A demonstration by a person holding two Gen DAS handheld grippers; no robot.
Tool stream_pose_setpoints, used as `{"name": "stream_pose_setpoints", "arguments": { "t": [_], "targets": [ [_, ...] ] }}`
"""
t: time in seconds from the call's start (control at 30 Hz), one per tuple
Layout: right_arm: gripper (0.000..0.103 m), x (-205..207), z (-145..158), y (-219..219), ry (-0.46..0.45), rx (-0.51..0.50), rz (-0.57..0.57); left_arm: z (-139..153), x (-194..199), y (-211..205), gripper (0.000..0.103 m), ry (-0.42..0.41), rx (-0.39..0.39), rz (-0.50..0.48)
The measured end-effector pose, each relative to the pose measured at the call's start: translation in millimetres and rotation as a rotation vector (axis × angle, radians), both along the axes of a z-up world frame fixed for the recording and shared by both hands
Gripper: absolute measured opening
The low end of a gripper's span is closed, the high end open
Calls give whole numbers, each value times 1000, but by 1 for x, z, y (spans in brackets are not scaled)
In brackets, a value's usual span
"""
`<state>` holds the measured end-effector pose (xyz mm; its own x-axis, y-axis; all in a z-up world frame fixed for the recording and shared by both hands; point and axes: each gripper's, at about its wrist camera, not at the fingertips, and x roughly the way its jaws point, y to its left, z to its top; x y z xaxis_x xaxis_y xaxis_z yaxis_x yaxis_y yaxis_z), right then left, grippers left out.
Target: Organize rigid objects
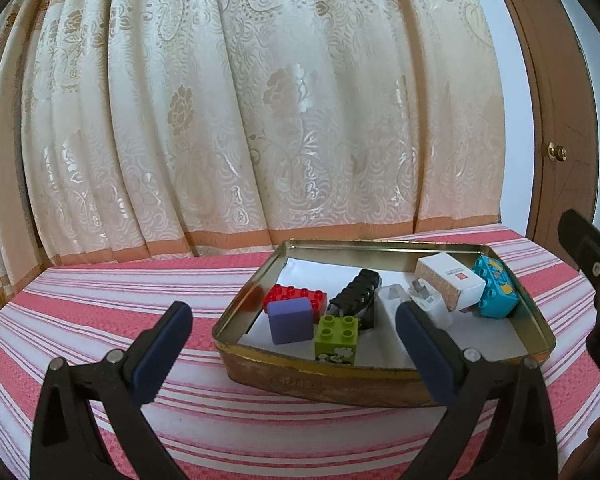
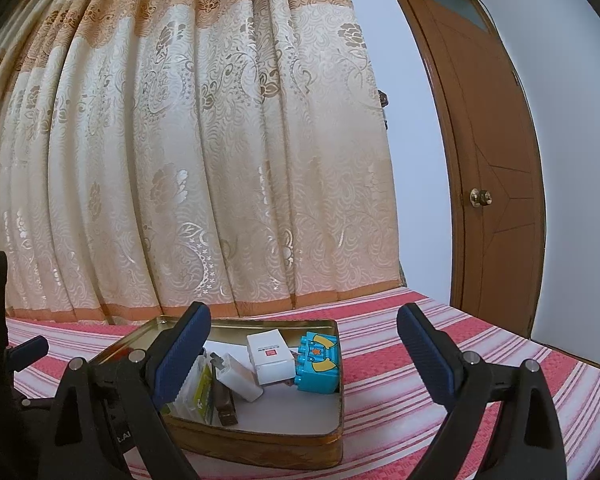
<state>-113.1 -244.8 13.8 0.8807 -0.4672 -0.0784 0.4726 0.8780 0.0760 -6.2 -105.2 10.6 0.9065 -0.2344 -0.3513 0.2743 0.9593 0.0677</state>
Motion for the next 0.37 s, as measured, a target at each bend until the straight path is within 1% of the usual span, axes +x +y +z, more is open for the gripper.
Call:
{"name": "stream_pose_setpoints", "arguments": {
  "t": [0.17, 0.37],
  "targets": [
    [96, 0, 0, 0, 1, 0, 0, 0, 3, 4, 103, 18, -27, -6],
    [96, 1, 0, 0, 4, 4, -2, -1, 2, 0, 103, 15, -12, -9]
  ]
}}
